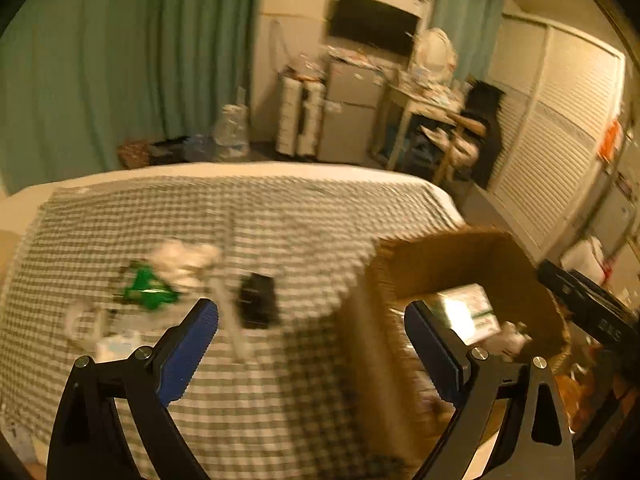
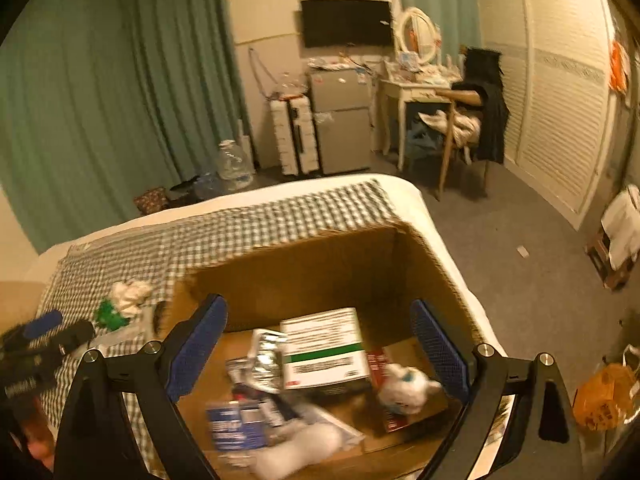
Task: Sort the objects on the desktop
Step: 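Open both grippers over the cardboard box to drop the held items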
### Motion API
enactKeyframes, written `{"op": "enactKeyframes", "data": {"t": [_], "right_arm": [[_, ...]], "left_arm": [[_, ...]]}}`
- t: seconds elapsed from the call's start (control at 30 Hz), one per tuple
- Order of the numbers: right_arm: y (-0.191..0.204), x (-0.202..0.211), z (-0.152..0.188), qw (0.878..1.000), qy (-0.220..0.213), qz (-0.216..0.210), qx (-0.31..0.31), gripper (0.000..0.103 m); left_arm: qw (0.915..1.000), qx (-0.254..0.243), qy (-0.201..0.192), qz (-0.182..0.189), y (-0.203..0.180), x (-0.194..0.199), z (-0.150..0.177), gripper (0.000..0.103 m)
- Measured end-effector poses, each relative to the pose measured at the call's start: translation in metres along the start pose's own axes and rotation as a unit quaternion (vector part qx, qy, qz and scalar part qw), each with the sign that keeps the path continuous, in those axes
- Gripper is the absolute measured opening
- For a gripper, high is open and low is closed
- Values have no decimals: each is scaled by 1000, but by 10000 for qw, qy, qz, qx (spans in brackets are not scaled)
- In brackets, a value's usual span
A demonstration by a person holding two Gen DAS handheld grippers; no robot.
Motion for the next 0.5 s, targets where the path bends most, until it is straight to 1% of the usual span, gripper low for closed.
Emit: {"op": "enactKeyframes", "data": {"t": [0.03,0.1,0.2,0.3,0.37,0.47,0.5], "right_arm": [[15,6,1,9999,-38,-140,59,93],[42,16,8,9994,-72,-291,184,93],[77,20,13,9982,-66,-470,375,93],[118,23,24,9960,-90,-751,476,94],[144,23,30,9945,-141,-865,582,94],[178,16,42,9930,-223,-890,747,94],[194,11,48,9921,-223,-909,833,94]], "left_arm": [[9999,28,-84,-114,16,10,-1,100],[9991,74,-229,-363,47,27,-1,102],[9964,222,-390,-726,95,47,2,103],[9917,398,-534,-1102,143,66,10,103],[9885,508,-580,-1303,176,74,20,103],[9845,782,-642,-1430,215,77,40,103],[9832,876,-688,-1447,223,78,50,103]]}}
Point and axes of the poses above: each gripper's, at about its wrist camera, not at the fingertips, and x roughly against the way its jaws point, y to its left, z to its underside, the point moved 7 cm from there along -x, roughly the way its jaws point, and after that the axes turned 9 degrees about z, right-handed, at the moved point
